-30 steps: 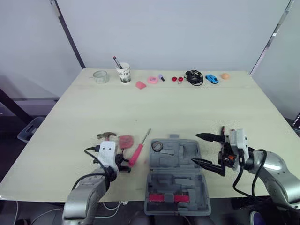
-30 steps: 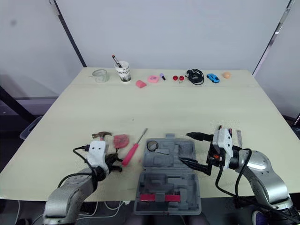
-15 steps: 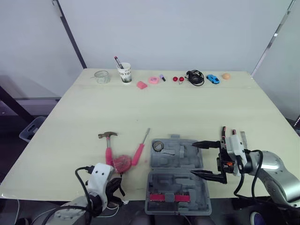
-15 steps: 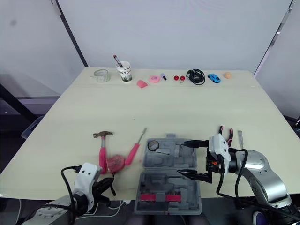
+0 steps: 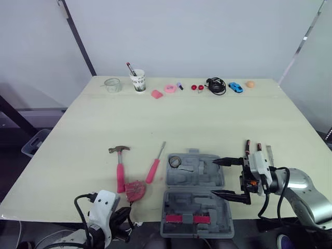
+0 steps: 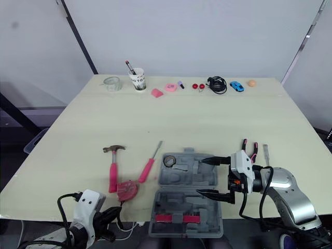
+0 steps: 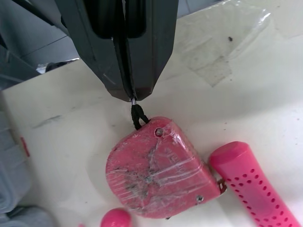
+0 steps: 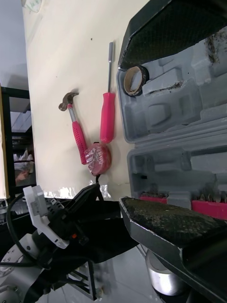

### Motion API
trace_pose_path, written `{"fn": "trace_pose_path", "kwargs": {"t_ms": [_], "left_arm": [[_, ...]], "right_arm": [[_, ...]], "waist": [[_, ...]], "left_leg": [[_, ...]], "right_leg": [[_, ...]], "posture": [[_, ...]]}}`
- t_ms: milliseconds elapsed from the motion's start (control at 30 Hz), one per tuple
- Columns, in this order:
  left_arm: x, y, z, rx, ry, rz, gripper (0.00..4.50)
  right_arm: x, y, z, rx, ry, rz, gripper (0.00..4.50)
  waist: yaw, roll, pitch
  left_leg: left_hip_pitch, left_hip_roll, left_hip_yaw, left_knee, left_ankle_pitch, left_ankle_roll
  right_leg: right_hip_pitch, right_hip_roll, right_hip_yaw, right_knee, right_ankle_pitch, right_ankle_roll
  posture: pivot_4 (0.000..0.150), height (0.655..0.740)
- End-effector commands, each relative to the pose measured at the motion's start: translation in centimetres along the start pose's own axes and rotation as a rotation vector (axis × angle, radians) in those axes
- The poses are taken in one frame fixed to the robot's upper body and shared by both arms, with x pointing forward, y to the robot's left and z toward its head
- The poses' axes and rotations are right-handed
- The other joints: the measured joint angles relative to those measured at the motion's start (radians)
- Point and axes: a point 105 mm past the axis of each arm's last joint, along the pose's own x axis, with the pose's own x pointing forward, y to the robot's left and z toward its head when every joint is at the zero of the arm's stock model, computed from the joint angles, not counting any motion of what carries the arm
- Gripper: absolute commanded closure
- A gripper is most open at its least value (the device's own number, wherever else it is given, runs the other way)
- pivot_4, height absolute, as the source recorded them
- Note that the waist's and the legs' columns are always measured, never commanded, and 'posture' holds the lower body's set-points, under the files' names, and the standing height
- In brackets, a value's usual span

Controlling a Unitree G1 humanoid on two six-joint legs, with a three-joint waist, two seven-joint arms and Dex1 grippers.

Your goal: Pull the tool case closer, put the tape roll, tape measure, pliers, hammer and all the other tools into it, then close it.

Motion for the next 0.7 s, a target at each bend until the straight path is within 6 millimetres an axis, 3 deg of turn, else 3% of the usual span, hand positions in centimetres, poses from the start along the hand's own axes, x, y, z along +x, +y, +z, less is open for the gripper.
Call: {"fn": "trace_pose_path", "kwargs": {"t_ms": [33,233,267,333,433,700], "left_arm": [[-0.5,-0.7,1.1,0.053,-0.042,-0.047,3.20],[-1.8,0.2,1.8,0.122,-0.076,-0.093,0.27],[-1.9,0.2,2.0,0.146,-0.085,-0.111,0.11],[-2.0,0.3,2.2,0.187,-0.094,-0.127,0.11],[-1.6,0.7,3.3,0.382,-0.111,-0.176,0.11],[0.5,3.0,4.4,0.472,-0.153,-0.272,0.11]], "right_arm": [[0.1,0.1,0.2,-0.024,-0.012,0.008,0.00],[-0.3,-0.6,0.0,-0.035,-0.006,-0.032,0.00],[-0.4,-0.6,-0.1,-0.036,-0.006,-0.034,0.00],[-0.3,-0.6,-0.2,-0.037,-0.007,-0.033,0.00],[-0.2,-0.5,-0.4,-0.040,-0.005,-0.035,0.00],[0.2,-0.5,-0.4,-0.047,-0.014,-0.055,0.00]], "waist": [[0.000,0.000,0.000],[-0.001,0.000,0.000],[0.000,0.000,0.000],[0.000,0.000,0.000],[0.001,0.000,0.000],[-0.001,0.001,0.000]], "left_leg": [[0.000,0.000,0.000,0.000,0.000,0.000],[0.000,0.000,0.000,0.000,0.000,0.000],[0.000,0.000,0.000,0.000,0.000,0.000],[0.000,0.000,0.000,0.000,0.000,0.000],[0.000,0.000,0.000,0.000,0.000,0.000],[0.000,0.000,0.002,0.000,0.000,0.000]], "right_leg": [[0.000,0.000,0.000,0.000,0.000,0.000],[0.000,0.000,0.000,0.000,0.000,0.000],[0.000,0.000,0.000,0.000,0.000,0.000],[0.000,0.000,0.000,0.000,0.000,0.000],[0.000,0.000,0.000,0.000,0.000,0.000],[0.000,0.000,0.000,0.000,0.000,0.000]], "posture": [[0.150,0.7400],[0.150,0.7400],[0.150,0.7400],[0.150,0.7400],[0.150,0.7400],[0.150,0.7400]]}}
